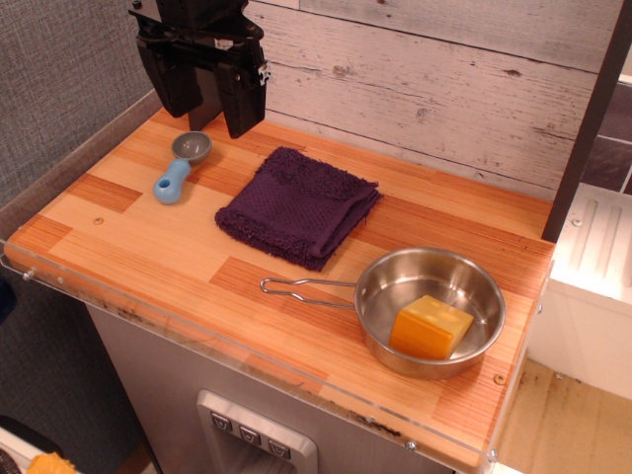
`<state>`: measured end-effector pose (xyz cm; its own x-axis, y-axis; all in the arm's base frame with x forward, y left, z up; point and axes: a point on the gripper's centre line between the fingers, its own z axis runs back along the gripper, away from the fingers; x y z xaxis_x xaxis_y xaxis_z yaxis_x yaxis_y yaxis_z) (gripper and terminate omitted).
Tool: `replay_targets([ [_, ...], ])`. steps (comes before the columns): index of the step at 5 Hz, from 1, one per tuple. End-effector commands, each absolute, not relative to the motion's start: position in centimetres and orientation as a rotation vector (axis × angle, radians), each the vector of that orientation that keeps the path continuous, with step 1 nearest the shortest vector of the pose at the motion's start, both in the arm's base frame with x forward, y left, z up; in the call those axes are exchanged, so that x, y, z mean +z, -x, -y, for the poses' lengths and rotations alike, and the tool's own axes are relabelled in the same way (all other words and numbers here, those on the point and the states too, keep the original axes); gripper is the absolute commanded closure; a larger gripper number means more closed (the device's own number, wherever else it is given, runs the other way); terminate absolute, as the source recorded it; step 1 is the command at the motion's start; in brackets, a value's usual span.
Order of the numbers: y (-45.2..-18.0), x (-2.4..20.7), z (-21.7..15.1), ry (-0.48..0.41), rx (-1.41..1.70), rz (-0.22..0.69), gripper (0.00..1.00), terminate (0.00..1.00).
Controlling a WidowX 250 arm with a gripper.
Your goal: Put the spatula onto the purple towel.
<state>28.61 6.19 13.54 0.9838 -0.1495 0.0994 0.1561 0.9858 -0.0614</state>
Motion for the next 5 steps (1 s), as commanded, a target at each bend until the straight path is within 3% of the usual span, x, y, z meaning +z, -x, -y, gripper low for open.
replay_targets([
  [1, -28.6, 13.5, -6.2, 0.069, -0.154, 0.095, 0.0, 0.0],
  [2, -28.8, 12.7, -8.8, 0.116, -0.149, 0.15, 0.0, 0.0],
  [4, -29.2, 11.5, -15.5, 0.059, 0.005, 0.174, 0.0, 0.0],
  [5, -30.7, 9.9, -16.6, 0.041, 0.029, 0.159, 0.0, 0.0],
])
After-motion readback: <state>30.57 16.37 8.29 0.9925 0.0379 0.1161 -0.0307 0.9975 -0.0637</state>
